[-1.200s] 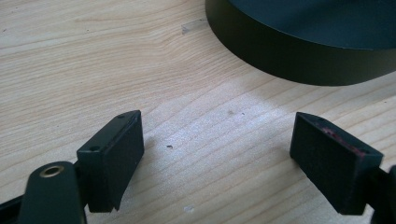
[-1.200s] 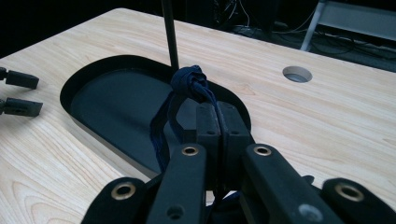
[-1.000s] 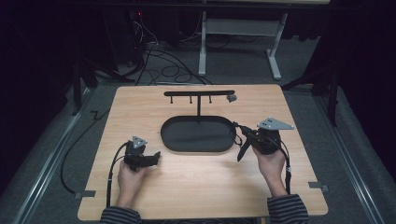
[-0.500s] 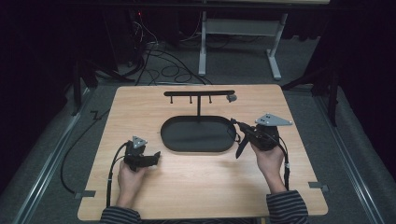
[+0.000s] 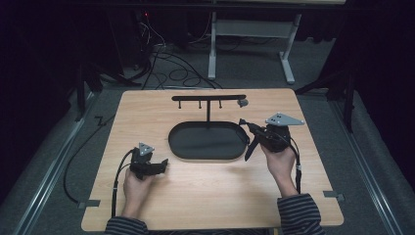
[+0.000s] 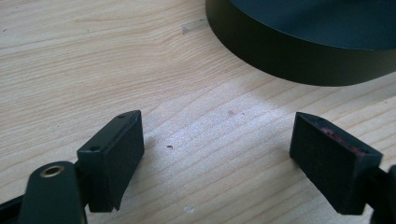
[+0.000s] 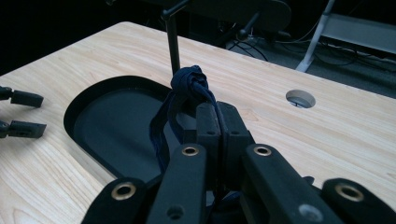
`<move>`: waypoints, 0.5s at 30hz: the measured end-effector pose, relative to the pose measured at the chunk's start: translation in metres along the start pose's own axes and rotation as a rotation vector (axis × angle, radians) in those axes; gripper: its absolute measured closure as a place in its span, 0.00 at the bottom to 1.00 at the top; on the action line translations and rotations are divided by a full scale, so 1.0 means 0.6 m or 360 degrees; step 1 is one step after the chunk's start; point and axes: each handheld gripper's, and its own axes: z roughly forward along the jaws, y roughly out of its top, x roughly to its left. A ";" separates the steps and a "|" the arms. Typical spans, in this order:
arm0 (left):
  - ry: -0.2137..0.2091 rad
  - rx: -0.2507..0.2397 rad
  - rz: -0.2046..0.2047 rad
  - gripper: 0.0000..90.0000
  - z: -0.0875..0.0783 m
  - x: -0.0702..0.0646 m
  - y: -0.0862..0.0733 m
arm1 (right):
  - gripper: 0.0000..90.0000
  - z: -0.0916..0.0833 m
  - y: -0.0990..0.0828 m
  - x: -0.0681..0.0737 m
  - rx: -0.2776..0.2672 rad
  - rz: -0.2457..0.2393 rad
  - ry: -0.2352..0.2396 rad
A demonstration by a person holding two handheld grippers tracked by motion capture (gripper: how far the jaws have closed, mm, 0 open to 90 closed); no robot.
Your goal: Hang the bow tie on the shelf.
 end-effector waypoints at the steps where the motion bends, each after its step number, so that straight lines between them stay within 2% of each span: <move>1: 0.0000 0.0000 0.0000 0.20 0.000 0.000 0.000 | 1.00 0.000 0.001 -0.001 -0.0002 -0.0003 -0.0001; 15: 0.0000 0.0000 0.0000 0.20 0.000 0.000 0.000 | 1.00 -0.001 0.021 -0.010 -0.0029 0.0002 -0.0025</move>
